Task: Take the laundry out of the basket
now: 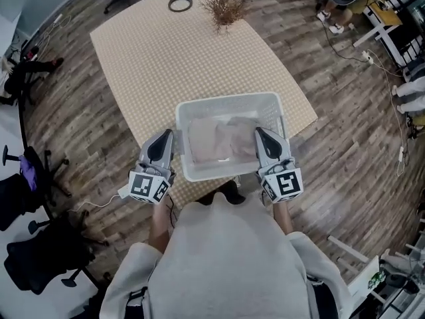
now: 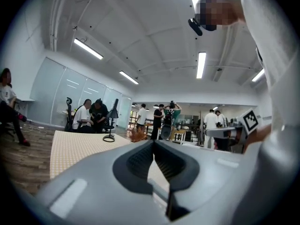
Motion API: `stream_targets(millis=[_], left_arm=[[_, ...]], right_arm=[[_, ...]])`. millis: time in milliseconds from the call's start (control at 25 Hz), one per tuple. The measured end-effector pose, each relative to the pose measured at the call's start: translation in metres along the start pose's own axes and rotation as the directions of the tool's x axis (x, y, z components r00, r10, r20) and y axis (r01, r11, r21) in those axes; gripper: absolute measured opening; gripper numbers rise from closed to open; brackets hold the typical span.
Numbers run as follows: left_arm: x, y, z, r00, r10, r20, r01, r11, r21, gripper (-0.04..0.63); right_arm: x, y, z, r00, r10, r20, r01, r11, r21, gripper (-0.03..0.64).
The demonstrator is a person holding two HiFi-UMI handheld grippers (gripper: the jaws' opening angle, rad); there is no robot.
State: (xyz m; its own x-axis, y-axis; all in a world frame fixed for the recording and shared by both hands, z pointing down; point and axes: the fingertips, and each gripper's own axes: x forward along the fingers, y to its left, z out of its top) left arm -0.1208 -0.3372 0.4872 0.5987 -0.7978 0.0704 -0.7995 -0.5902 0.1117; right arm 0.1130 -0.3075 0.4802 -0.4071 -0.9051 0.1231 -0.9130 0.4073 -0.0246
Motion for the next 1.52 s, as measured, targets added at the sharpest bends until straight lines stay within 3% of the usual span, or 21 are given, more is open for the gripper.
stream_targets(millis=[360,440,520,600,640,720,800,840,880,960,1120,1240,1280,1440,1520], left_arm=[[0.007,0.02,-0.026,0.999,0.029,-0.046,-0.031,0.999,-0.044,0.011],[0.007,0.018,-0.025,0.999,0.024,-0.042,-0.026,0.999,-0.047,0.011],[0.007,0.016,-0.025,0.999,0.02,-0.04,-0.022,0.998,-0.05,0.011],[0.007,0.014,-0.026,0.999,0.017,-0.037,-0.019,0.998,-0.054,0.011],[0.006,0.014,-0.026,0.999,0.017,-0.035,-0.019,0.998,-0.057,0.011],[0.004,0.013,-0.027,0.999,0.021,-0.034,-0.023,0.998,-0.061,0.011],[0.002,0.012,-0.028,0.999,0.026,-0.032,-0.028,0.998,-0.064,0.011],[0.001,0.012,-0.028,0.999,0.029,-0.03,-0.031,0.997,-0.065,0.011],[0.001,0.012,-0.028,0.999,0.032,-0.028,-0.033,0.997,-0.067,0.011],[-0.001,0.012,-0.029,0.999,0.036,-0.024,-0.037,0.997,-0.071,0.011],[-0.004,0.012,-0.028,0.999,0.042,-0.016,-0.043,0.996,-0.078,0.011],[-0.006,0.013,-0.027,0.999,0.049,-0.006,-0.049,0.996,-0.081,0.011],[-0.005,0.013,-0.026,0.999,0.051,-0.002,-0.051,0.995,-0.081,0.011],[-0.008,0.016,-0.025,0.998,0.068,0.005,-0.068,0.994,-0.088,0.011],[-0.013,0.019,-0.025,0.997,0.079,0.009,-0.078,0.993,-0.091,0.011]], right_arm=[[0.014,0.0,-0.016,0.997,0.025,-0.068,-0.026,1.0,-0.013,-0.002],[0.014,0.003,-0.02,0.995,0.028,-0.094,-0.035,0.997,-0.068,-0.002],[0.015,0.008,-0.027,0.988,0.037,-0.152,-0.071,0.972,-0.224,-0.002],[0.017,0.017,-0.037,0.971,0.035,-0.237,-0.138,0.891,-0.432,-0.002],[0.019,0.023,-0.043,0.961,0.03,-0.275,-0.18,0.825,-0.536,-0.002],[0.021,0.033,-0.059,0.933,0.009,-0.361,-0.284,0.636,-0.718,-0.002],[0.022,0.038,-0.077,0.897,-0.021,-0.441,-0.387,0.446,-0.807,-0.002],[0.022,0.04,-0.084,0.88,-0.024,-0.474,-0.429,0.391,-0.815,-0.002],[0.022,0.042,-0.091,0.863,-0.015,-0.505,-0.464,0.369,-0.805,-0.002],[0.02,0.046,-0.1,0.836,0.02,-0.548,-0.512,0.388,-0.767,-0.002],[0.02,0.049,-0.112,0.788,0.075,-0.611,-0.563,0.49,-0.666,0.0],[0.026,0.051,-0.129,0.701,0.12,-0.703,-0.641,0.537,-0.548,0.026],[0.029,0.051,-0.139,0.654,0.136,-0.744,-0.679,0.54,-0.498,0.159],[0.042,0.055,-0.189,0.447,0.181,-0.876,-0.808,0.502,-0.309,0.436],[0.047,0.056,-0.223,0.332,0.194,-0.923,-0.86,0.464,-0.211,0.569]])
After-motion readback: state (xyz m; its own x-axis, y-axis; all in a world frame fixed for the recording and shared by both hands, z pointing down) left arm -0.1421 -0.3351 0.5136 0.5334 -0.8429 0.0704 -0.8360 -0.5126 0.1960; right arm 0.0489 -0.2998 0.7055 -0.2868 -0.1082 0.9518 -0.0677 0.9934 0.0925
